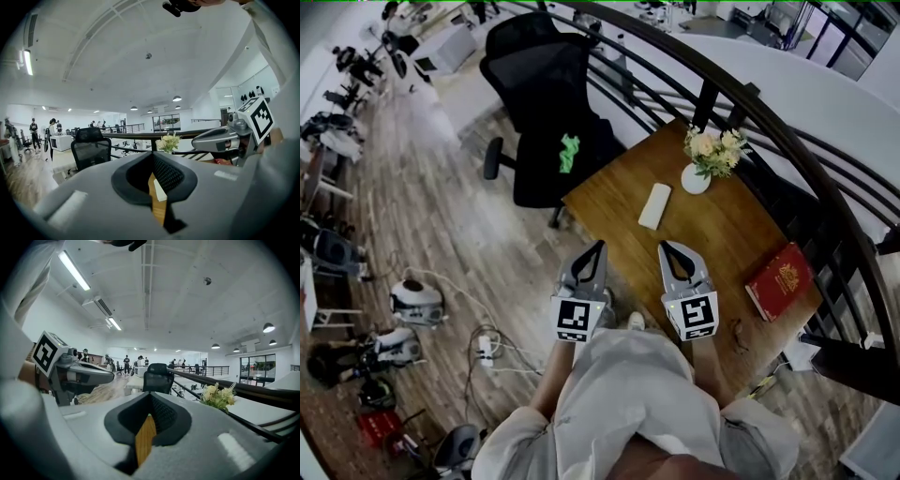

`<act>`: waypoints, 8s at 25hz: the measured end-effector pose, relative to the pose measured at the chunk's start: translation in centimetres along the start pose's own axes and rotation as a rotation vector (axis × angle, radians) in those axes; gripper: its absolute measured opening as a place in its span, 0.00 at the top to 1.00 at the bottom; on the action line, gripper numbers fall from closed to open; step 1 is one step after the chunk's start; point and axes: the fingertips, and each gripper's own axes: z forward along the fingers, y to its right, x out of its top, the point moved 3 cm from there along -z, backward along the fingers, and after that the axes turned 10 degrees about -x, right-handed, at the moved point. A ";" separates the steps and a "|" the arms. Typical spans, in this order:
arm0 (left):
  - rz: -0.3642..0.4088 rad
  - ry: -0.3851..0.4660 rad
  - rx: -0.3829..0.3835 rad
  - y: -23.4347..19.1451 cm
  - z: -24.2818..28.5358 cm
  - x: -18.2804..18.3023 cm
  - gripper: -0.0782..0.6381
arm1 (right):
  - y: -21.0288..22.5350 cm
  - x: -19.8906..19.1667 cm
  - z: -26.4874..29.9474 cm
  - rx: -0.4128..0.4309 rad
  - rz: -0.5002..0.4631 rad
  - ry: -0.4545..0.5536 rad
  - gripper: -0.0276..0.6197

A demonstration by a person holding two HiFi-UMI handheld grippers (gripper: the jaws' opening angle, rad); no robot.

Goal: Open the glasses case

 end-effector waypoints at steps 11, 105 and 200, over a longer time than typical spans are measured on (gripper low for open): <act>0.014 0.006 -0.135 -3.6 6.0 -0.1 0.86 | 2.3 0.1 4.7 -0.119 0.027 -0.009 0.95; 0.187 -0.537 -0.963 -6.3 32.1 -25.7 0.86 | 3.2 -27.1 21.7 -0.568 0.269 -0.803 0.44; 0.191 -0.589 -1.004 -4.5 32.6 -27.0 0.86 | 7.0 -25.9 15.6 -0.694 0.451 -0.677 0.90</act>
